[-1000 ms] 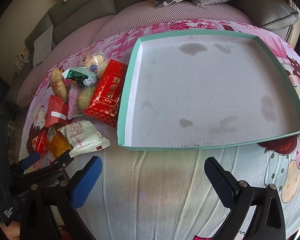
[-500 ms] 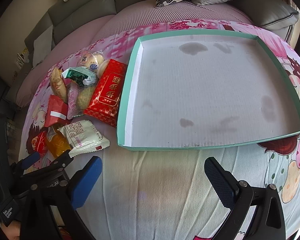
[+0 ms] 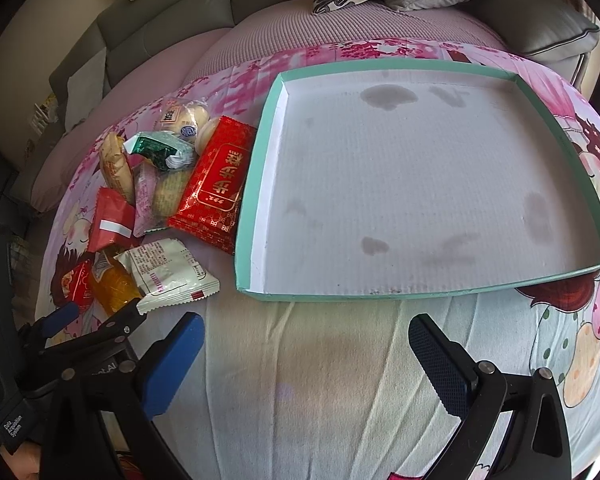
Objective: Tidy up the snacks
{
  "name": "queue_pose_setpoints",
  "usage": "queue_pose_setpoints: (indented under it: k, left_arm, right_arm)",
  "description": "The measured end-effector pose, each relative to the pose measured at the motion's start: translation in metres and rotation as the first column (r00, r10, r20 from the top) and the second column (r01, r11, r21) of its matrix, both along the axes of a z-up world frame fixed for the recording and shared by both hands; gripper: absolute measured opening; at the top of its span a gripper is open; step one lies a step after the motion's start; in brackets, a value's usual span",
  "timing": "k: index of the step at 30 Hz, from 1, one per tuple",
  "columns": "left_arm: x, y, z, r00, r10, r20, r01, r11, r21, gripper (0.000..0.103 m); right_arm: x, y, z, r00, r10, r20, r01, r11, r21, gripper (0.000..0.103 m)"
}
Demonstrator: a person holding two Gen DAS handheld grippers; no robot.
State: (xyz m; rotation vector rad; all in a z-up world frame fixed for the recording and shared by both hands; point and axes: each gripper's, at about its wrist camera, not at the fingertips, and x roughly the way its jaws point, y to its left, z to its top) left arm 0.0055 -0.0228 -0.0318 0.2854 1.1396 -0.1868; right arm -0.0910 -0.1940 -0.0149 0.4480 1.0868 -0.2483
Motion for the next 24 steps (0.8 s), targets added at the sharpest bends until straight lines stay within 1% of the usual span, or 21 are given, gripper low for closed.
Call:
queue_pose_setpoints:
  k: [7,10,13,17,21,24]
  left_arm:
    - [0.001,0.004,0.002,1.000,0.001,-0.002,-0.001,1.000,-0.017,0.103]
    - [0.003,0.010,0.006,1.000,0.018,0.006,-0.018,0.999,-0.046,0.103]
    - [0.006,0.024,0.018,0.997,0.064,0.046,-0.059,0.994,-0.097,0.103]
    - [0.014,0.051,0.029,0.985,0.147,0.088,-0.136,0.983,-0.125,0.103]
    - [0.023,0.081,0.030,0.973,0.222,0.067,-0.207,0.961,-0.182,0.103]
    - [0.029,0.098,0.023,0.964,0.263,0.025,-0.253,0.947,-0.197,0.103]
  right_arm:
    - [0.002,0.002,-0.001,1.000,0.005,-0.004,-0.005,1.000,-0.008,0.103]
    - [0.003,0.003,0.001,1.000,0.010,0.002,-0.010,1.000,-0.015,0.103]
    - [0.005,0.007,0.006,0.999,0.025,0.035,-0.024,0.999,-0.034,0.103]
    - [0.014,0.022,0.012,0.993,0.086,0.083,-0.082,0.995,-0.055,0.103]
    - [0.028,0.045,0.019,0.977,0.171,0.126,-0.162,0.983,-0.082,0.103]
    - [0.040,0.062,0.018,0.963,0.232,0.136,-0.223,0.972,-0.079,0.103]
